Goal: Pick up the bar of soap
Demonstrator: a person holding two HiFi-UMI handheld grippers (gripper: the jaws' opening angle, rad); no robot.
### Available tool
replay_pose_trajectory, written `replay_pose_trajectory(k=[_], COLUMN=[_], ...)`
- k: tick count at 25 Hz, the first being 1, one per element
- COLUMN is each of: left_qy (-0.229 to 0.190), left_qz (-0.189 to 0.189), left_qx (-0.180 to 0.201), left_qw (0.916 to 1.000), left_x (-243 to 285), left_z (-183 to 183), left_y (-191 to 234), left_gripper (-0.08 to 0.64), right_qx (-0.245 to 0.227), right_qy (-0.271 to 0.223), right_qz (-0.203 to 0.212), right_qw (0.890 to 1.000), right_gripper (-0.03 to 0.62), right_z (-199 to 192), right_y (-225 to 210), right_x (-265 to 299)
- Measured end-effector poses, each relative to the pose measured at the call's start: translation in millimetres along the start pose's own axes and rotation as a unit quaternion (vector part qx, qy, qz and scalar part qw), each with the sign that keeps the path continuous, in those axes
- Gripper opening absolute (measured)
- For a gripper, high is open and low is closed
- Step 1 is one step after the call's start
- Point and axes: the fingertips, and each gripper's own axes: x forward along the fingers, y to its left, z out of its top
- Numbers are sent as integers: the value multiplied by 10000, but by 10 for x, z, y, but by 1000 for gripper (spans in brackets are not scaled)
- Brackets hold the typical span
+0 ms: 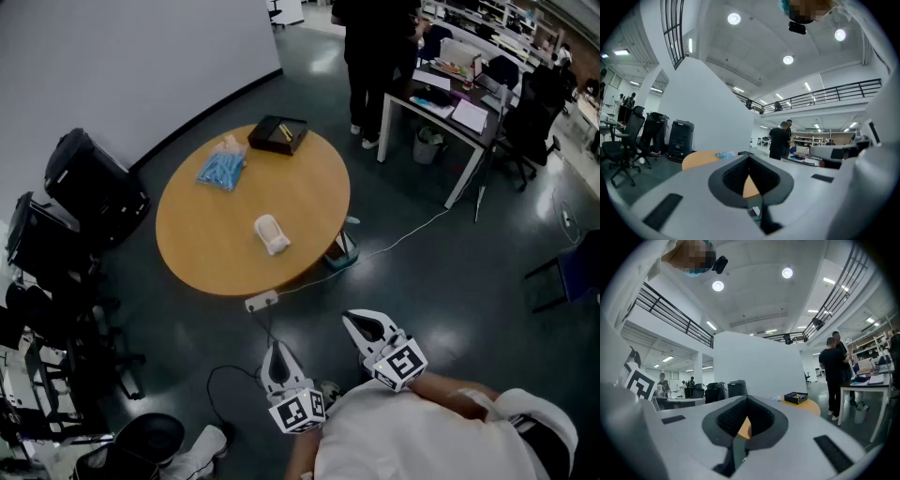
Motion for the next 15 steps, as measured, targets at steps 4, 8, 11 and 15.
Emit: replay_pose_trajectory(k=[4,8,11,15], left_qy=[-7,6,29,72], left_qz=[2,9,24,61], left_qx=[-11,-15,-22,-8], left_qw=[10000,10000,10000,10000], left_x=[-10,-13,-3,-7], left_z=[5,-17,-36,-79], left_y=[-7,1,-18,-77], left_gripper=[6,6,6,6], right_qx=[10,141,193,214], right_qy=[14,-60,-84,-61], right_qz=[-4,-16,-6,17], right_qw=[10000,9999,9998,9998], right_gripper=[12,12,12,12], right_z=[-9,6,13,-9], right_y=[0,-5,-33,-84], right_x=[-11,-19,-33,-84])
